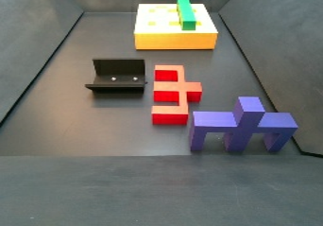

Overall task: Pick up the blue object. Move up. Move to above the board. Insert the blue object.
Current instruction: Move to above the board.

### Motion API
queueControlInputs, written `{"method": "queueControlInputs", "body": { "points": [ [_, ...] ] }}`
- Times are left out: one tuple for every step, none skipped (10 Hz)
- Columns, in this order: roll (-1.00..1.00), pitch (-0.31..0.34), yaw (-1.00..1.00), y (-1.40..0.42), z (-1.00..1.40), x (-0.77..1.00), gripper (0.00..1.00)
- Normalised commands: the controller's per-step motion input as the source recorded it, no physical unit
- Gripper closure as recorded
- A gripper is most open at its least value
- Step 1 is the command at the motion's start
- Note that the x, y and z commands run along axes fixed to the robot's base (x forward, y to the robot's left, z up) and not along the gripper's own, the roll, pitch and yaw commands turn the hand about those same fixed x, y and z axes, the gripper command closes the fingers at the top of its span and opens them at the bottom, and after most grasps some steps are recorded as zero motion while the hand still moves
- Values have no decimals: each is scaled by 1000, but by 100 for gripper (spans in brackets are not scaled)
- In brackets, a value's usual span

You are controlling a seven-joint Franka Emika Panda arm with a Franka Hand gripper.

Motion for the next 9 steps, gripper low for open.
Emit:
{"method": "queueControlInputs", "body": {
  "points": [
    [24,279,-212,-1400,175,637,100],
    [41,309,-90,-1400,176,672,100],
    [-51,281,-64,-1400,183,693,100],
    [8,224,-30,-1400,187,691,100],
    [12,176,-1,-1400,191,692,100],
    [-5,152,-3,-1400,197,722,100],
    [0,147,3,-1400,201,728,100],
    [14,164,4,-1400,209,764,100],
    [15,164,9,-923,146,541,100]
  ]
}}
